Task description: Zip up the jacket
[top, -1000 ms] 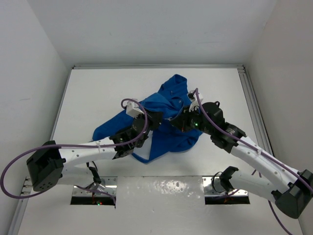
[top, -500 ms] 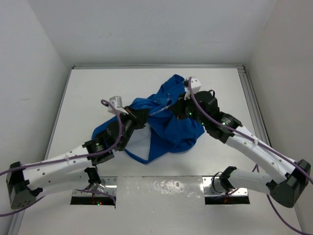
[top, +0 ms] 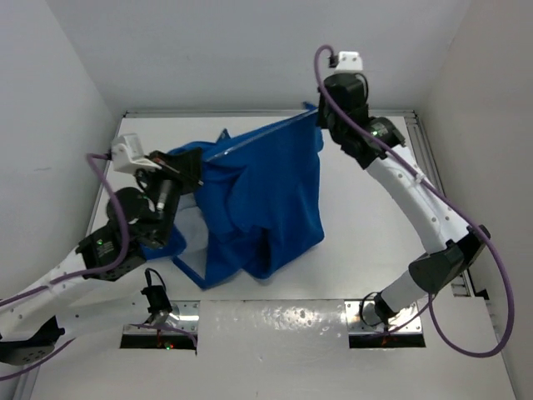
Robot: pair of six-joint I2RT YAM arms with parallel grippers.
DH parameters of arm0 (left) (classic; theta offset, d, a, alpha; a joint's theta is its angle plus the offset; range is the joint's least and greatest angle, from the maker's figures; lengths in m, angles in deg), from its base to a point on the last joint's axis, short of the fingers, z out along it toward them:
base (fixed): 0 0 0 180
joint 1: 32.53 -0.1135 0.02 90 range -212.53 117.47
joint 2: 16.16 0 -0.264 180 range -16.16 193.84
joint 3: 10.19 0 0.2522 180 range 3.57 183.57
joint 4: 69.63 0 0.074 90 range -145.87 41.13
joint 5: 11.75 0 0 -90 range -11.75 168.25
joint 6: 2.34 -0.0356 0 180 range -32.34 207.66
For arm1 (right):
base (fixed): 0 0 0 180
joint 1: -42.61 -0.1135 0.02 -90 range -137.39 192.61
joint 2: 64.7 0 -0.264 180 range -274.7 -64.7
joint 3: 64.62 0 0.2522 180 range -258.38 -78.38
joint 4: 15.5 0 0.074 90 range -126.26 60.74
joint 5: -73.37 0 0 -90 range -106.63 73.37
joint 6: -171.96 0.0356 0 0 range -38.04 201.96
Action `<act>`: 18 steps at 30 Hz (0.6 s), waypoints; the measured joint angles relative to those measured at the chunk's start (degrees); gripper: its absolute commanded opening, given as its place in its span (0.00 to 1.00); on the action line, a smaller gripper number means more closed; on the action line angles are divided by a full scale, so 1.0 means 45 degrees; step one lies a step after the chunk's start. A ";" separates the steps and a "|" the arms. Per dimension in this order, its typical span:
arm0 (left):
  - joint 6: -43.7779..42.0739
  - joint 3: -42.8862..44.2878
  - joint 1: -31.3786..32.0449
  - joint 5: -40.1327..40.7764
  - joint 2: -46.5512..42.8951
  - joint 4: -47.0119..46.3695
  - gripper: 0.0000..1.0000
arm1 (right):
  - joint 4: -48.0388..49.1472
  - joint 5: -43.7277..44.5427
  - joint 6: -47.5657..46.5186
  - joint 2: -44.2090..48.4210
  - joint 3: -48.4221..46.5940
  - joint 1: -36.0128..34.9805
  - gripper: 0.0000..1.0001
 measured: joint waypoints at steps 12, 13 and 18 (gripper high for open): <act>-0.1452 0.1229 0.0015 0.1613 -0.0461 0.0607 0.00 | -0.2059 0.0631 -0.0049 0.1039 -0.2438 0.2273 0.00; -0.1428 0.1088 0.0039 0.1540 -0.0486 0.0563 0.00 | -0.2229 0.0257 0.0005 0.1020 -0.2463 0.2628 0.00; -0.1098 -0.0102 0.0029 0.1768 -0.0112 0.0364 0.00 | -0.2832 -0.0559 0.0005 0.1107 -0.2127 0.3351 0.00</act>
